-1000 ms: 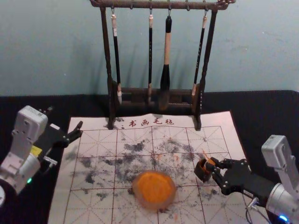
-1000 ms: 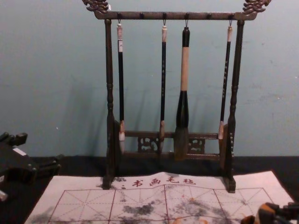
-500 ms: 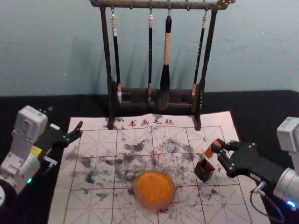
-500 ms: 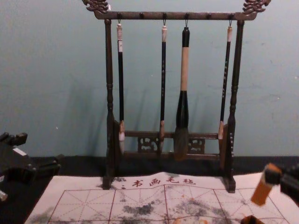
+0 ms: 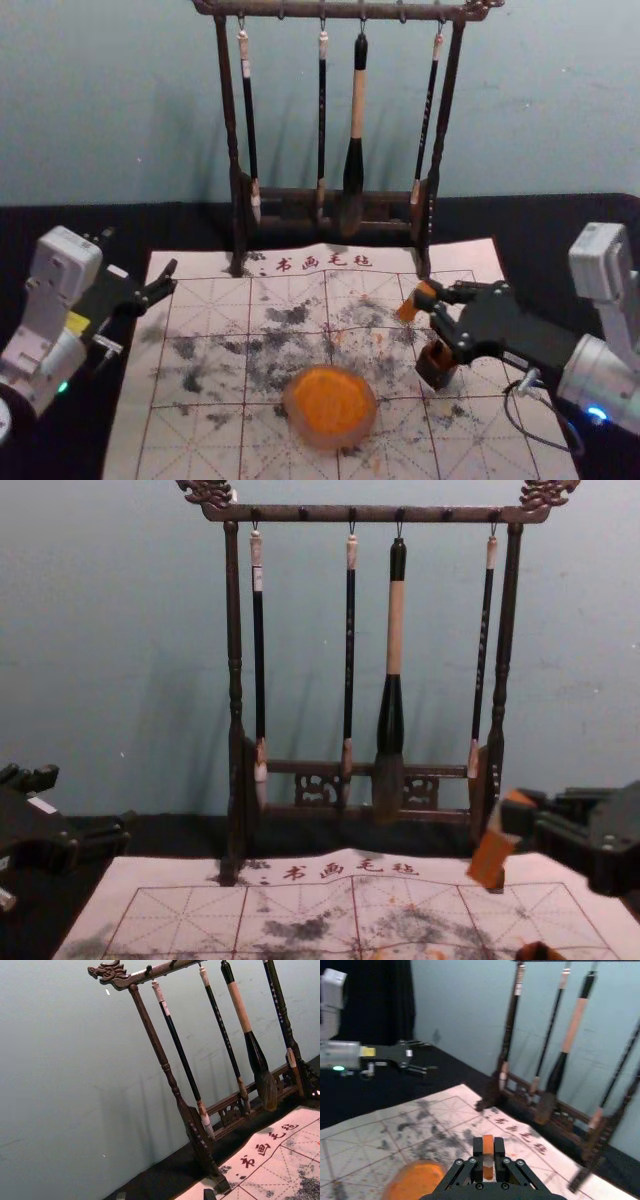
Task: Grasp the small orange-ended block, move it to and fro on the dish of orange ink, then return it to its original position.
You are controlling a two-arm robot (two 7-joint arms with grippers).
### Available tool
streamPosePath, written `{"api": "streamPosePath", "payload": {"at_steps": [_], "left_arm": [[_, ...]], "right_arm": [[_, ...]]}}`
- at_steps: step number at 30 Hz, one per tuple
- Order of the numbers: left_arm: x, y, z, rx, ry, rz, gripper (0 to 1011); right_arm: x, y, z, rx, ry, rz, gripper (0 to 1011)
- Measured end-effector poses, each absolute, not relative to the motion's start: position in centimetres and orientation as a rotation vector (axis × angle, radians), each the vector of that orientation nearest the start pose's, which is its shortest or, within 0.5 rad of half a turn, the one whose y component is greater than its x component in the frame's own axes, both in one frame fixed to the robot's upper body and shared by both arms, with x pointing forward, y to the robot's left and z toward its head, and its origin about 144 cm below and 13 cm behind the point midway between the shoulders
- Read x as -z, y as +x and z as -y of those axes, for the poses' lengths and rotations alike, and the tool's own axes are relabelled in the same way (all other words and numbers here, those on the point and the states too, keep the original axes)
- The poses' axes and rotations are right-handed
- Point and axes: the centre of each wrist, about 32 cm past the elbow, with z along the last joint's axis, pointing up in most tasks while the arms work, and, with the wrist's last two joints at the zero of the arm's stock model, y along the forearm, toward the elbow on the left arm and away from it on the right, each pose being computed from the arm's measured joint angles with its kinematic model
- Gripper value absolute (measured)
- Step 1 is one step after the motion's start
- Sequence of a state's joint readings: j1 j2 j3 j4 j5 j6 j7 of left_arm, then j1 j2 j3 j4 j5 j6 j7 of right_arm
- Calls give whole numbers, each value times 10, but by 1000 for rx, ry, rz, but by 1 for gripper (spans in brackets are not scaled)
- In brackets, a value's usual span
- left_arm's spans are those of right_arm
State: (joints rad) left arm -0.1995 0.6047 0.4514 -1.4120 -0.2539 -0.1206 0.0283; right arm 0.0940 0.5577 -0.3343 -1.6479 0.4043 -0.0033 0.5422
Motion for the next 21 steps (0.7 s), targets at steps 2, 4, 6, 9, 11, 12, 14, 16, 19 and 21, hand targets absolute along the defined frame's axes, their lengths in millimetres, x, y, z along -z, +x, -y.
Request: {"api": "streamPosePath", "payload": {"at_steps": [2,4,6,9,11,12,14,16,19,21], "left_arm": [[-1140,489,-310,-1248,304,285,1001],[-1140,489,-310,-1248,304,285,1001],[-1140,489,-310,-1248,304,285,1001],[-1140,489,-310,-1248,305,285,1001],[-1140,489,-310,-1248,304,285,1001],[-1140,489,-310,-1248,304,285,1001],[-1140,489,-310,-1248,304,285,1001],[-1140,489,-310,-1248,305,285,1001],[-1140,489,-310,-1248,304,285,1001],[-1140,489,-310,-1248,304,285,1001]], "right_arm": [[-1183,468,279,681,-135,82,85],[-1184,470,276,661,-140,79,85],[-1185,471,272,627,-151,70,85],[-1185,471,269,585,-169,62,85],[-1185,471,267,563,-178,60,85],[-1185,471,265,542,-186,58,85],[-1184,471,263,512,-198,55,85],[-1185,472,262,492,-207,55,85],[-1185,472,260,460,-221,54,85],[-1185,473,259,440,-233,53,85]]}}
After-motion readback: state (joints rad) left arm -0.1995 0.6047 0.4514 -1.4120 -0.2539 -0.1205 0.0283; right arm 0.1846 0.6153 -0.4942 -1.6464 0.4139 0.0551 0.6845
